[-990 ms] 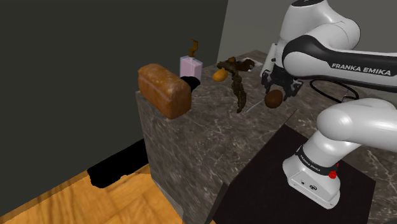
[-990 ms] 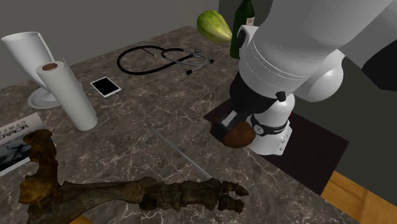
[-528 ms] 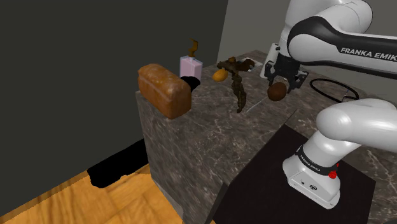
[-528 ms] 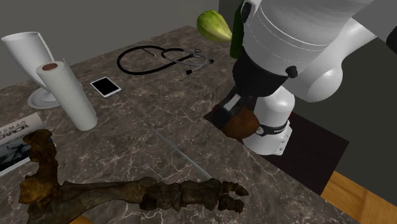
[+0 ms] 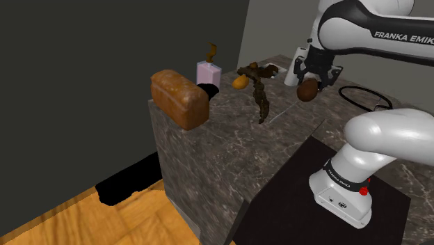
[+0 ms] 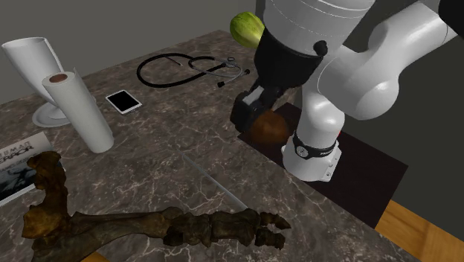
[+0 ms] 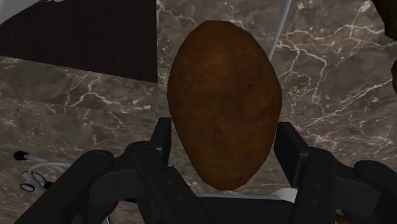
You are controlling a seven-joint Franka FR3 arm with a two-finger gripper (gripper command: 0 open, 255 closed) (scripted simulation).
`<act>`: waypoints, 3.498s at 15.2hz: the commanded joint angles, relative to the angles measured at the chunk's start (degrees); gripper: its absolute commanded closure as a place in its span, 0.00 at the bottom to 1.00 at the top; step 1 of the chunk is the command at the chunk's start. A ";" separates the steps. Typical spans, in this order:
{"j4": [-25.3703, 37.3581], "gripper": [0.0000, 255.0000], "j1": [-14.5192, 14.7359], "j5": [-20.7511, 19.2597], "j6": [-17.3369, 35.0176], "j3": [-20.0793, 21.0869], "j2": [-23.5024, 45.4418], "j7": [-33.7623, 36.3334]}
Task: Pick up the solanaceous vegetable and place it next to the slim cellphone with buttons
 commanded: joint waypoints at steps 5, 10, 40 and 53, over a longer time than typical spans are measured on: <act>0.81 1.00 -6.98 -6.20 8.50 -5.86 7.64 -6.51; 3.84 1.00 -12.58 -10.71 15.32 -9.72 16.26 -10.79; 25.75 1.00 -26.13 -24.24 35.71 -17.87 56.33 -17.75; 21.43 1.00 -26.93 -29.47 44.85 -17.78 61.92 -12.25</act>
